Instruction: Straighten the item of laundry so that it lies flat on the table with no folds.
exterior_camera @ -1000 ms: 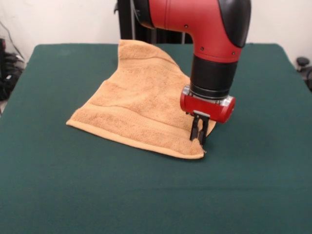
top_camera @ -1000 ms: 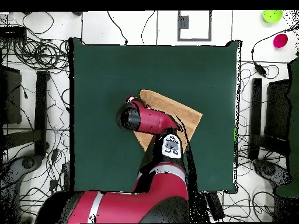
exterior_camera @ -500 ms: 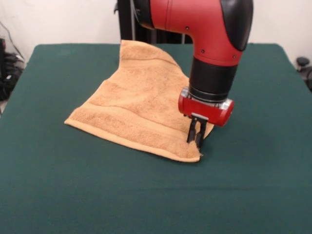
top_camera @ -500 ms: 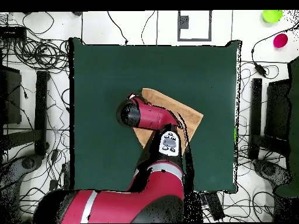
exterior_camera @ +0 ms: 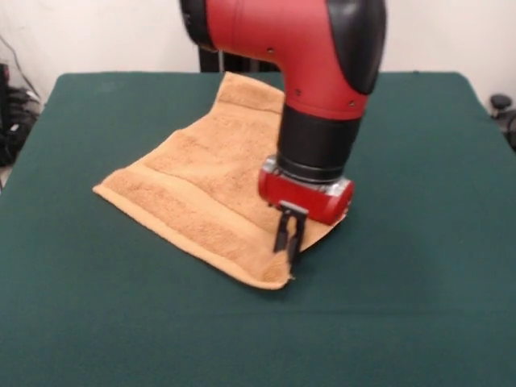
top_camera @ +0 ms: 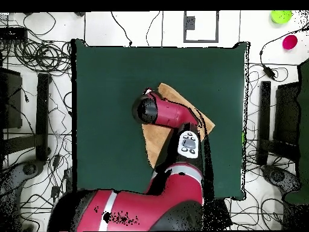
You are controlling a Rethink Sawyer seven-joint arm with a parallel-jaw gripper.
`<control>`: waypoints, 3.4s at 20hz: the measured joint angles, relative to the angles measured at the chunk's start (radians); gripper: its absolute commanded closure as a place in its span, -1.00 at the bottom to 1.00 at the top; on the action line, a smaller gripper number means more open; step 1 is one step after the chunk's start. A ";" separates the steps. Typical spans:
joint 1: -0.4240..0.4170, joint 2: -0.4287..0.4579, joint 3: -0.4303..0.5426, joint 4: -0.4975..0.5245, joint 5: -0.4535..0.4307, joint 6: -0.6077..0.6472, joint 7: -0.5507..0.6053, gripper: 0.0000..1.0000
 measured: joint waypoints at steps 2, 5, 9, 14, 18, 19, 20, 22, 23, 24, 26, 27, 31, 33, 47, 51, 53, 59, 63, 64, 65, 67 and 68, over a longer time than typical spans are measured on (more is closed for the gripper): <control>-0.023 0.006 0.001 -0.021 -0.012 0.005 0.000 1.00; -0.066 0.010 0.011 -0.051 -0.043 0.018 0.000 1.00; -0.153 0.011 0.050 -0.102 -0.105 0.045 0.000 1.00; -0.221 0.013 0.088 -0.148 -0.162 0.069 0.000 1.00; -0.261 0.017 0.117 -0.188 -0.209 0.097 0.000 1.00; -0.266 0.018 0.121 -0.195 -0.217 0.102 0.000 1.00; -0.271 0.020 0.125 -0.204 -0.227 0.111 0.000 1.00; -0.271 0.020 0.128 -0.216 -0.248 0.130 0.000 1.00; -0.270 0.020 0.128 -0.217 -0.252 0.136 0.000 1.00; -0.269 0.019 0.129 -0.218 -0.257 0.141 0.000 1.00; -0.266 0.015 0.129 -0.219 -0.261 0.156 0.000 1.00; -0.264 0.012 0.129 -0.219 -0.262 0.166 0.000 1.00; -0.256 -0.015 0.129 -0.216 -0.263 0.222 0.000 1.00; -0.254 -0.040 0.129 -0.211 -0.263 0.257 0.000 1.00; -0.265 -0.161 0.133 -0.159 -0.266 0.362 0.000 1.00; -0.271 -0.175 0.135 -0.140 -0.266 0.361 0.000 1.00; -0.271 -0.182 0.136 -0.130 -0.267 0.361 0.000 1.00; -0.269 -0.209 0.137 -0.096 -0.268 0.379 0.000 1.00; -0.261 -0.234 0.135 -0.066 -0.268 0.406 0.000 1.00; -0.253 -0.249 0.132 -0.052 -0.268 0.430 0.000 1.00; -0.249 -0.254 0.131 -0.048 -0.268 0.441 0.000 1.00; -0.241 -0.266 0.127 -0.038 -0.268 0.466 0.000 1.00; -0.237 -0.270 0.126 -0.035 -0.268 0.474 0.000 1.00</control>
